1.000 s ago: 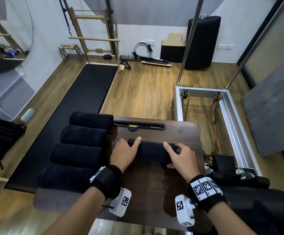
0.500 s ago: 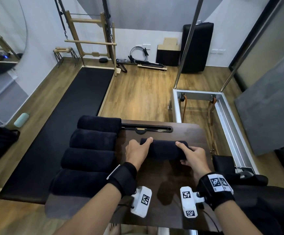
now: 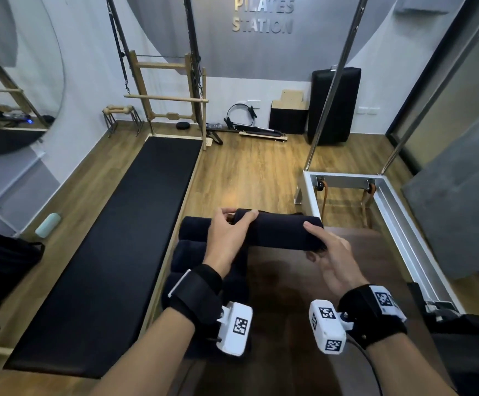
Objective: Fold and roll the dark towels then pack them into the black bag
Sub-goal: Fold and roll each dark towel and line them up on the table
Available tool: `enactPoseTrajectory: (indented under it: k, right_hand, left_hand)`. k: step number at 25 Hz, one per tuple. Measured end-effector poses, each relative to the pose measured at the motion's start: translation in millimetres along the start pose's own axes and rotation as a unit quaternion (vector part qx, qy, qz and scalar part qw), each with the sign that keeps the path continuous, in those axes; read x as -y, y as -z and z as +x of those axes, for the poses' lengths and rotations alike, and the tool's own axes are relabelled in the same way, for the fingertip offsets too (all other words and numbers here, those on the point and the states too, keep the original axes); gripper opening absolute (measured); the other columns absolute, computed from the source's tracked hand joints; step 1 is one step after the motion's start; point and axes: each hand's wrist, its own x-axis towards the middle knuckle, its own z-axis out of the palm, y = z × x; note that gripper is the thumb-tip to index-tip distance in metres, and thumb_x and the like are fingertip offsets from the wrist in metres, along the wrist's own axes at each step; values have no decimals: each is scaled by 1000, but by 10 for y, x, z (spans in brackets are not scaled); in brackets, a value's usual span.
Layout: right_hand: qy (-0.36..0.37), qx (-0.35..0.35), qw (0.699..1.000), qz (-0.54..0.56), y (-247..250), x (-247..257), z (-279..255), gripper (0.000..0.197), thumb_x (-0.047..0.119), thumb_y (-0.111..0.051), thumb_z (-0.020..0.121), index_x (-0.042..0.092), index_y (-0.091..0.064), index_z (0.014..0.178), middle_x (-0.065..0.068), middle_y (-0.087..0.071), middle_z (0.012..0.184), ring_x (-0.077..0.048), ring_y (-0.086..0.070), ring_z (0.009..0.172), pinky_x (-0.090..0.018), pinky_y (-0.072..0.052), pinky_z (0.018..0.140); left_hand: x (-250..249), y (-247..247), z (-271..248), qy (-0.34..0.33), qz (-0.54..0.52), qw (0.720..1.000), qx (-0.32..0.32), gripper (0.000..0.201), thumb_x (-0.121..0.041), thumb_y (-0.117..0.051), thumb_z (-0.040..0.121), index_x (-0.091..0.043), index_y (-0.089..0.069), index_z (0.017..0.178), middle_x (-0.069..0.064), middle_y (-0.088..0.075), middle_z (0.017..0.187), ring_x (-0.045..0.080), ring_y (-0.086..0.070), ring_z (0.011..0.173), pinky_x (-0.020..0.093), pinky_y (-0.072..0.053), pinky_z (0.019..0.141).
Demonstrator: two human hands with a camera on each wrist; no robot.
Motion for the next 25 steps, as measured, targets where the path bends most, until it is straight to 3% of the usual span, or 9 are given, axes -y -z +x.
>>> enactPoseTrajectory:
  k: [4, 6, 9, 13, 15, 17, 19, 21, 25]
  right_hand:
    - [-3, 20, 999, -26, -726, -141, 34, 55, 30, -88, 80, 19, -68, 130, -4, -74, 125, -21, -70, 101, -32, -46, 72]
    - [-2, 21, 999, -32, -996, -258, 73, 54, 29, -89, 80, 26, -68, 129, 3, -73, 123, -11, -70, 89, -25, -44, 56]
    - [-1, 23, 996, -81, -1185, -459, 136, 49, 30, -88, 82, 27, -67, 126, 1, -72, 120, -15, -70, 82, -30, -41, 50]
    - [42, -5, 976, -212, -1202, -671, 152, 43, 58, -84, 77, 25, -75, 103, 1, -78, 100, -18, -64, 64, -30, -45, 47]
    - [66, -27, 968, -240, -1196, -705, 162, 50, 69, -78, 74, 25, -76, 97, 3, -78, 92, -16, -72, 76, -31, -55, 57]
    - [90, -30, 960, -263, -1170, -748, 180, 50, 71, -71, 79, 27, -77, 102, 6, -77, 99, -12, -73, 92, -34, -61, 79]
    - [87, -13, 960, -266, -1148, -800, 162, 51, 63, -66, 90, 27, -73, 124, 13, -73, 118, -2, -68, 110, -31, -54, 101]
    - [56, 14, 967, -246, -1160, -849, 108, 55, 52, -63, 97, 29, -58, 147, 27, -67, 126, 13, -60, 117, -22, -47, 108]
    - [31, 45, 957, -285, -1185, -937, 94, 59, 57, -51, 102, 32, -46, 155, 20, -60, 143, -4, -53, 135, -35, -37, 121]
  left_hand:
    - [-22, 678, 272, -34, 1, 999, -16, 45, -56, -84, 80, -36, -58, 111, -15, -66, 113, 0, -65, 99, 14, -50, 65]
    - [39, 928, 412, -40, 8, 999, -23, 47, -52, -83, 83, -32, -59, 118, -12, -65, 118, 3, -65, 104, 20, -54, 76]
    - [183, 1146, 576, -60, 57, 996, -23, 47, -52, -79, 88, -29, -59, 124, -11, -63, 123, 6, -62, 113, 33, -54, 94]
    - [362, 1215, 635, -55, 112, 992, 0, 45, -67, -66, 91, -31, -62, 117, -17, -64, 118, -2, -60, 103, 23, -47, 81]
    - [404, 1192, 625, -64, 120, 991, -4, 45, -72, -59, 93, -31, -63, 113, -16, -65, 113, 3, -63, 104, 25, -50, 81]
    - [433, 1190, 605, -70, 118, 991, -8, 53, -74, -53, 95, -29, -62, 121, -14, -62, 120, 8, -61, 113, 29, -51, 91]
    - [464, 1206, 574, -49, 101, 994, 14, 67, -78, -48, 95, -27, -59, 137, -11, -60, 134, 10, -58, 125, 36, -49, 107]
    - [505, 1222, 538, -2, 73, 995, 63, 67, -77, -45, 97, -27, -61, 139, -9, -67, 132, 11, -63, 124, 41, -50, 111]
    - [540, 1241, 503, 31, 38, 994, 99, 55, -73, -44, 100, -30, -70, 124, -9, -77, 115, 10, -72, 110, 35, -57, 98]
